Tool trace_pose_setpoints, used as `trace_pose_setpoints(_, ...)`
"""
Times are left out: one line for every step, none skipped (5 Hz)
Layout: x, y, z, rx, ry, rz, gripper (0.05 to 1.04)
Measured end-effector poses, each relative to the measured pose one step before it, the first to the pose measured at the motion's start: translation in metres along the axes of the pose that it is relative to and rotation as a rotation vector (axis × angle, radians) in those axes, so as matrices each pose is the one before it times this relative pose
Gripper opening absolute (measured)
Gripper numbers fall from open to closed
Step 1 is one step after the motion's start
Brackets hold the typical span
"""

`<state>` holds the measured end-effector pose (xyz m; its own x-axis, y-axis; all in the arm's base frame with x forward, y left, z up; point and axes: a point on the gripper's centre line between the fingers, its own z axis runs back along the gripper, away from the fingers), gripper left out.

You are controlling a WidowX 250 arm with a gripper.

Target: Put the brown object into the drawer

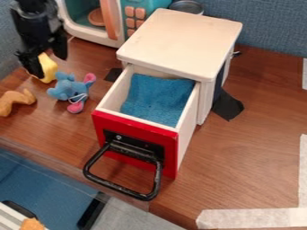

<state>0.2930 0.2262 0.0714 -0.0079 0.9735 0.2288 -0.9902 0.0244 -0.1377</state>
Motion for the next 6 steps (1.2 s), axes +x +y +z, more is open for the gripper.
trace_pose_setpoints(0.00801, 0.00695, 0.01194, -0.0367, 0.0107, 0.0807, 1.000)
trace_pose_setpoints(0.01409, 0.01134, 0.00351, 0.0461, 0.0195, 0.2338, 1.000)
trace_pose_setpoints(0.00936, 0.00907, -0.01533, 0.1359, 0.0100, 0.2427, 1.000)
trace_pose_setpoints(0.00986, 0.00269, -0.00934, 0.1209, -0.0172, 0.1990, 1.000)
trace_pose_setpoints(0.00904, 0.00047, -0.01788, 0.1336, -0.0180, 0.1546, 1.000)
trace_pose_setpoints(0.01218, -0.00303, -0.00969, 0.0571, -0.0088, 0.0882, 1.000)
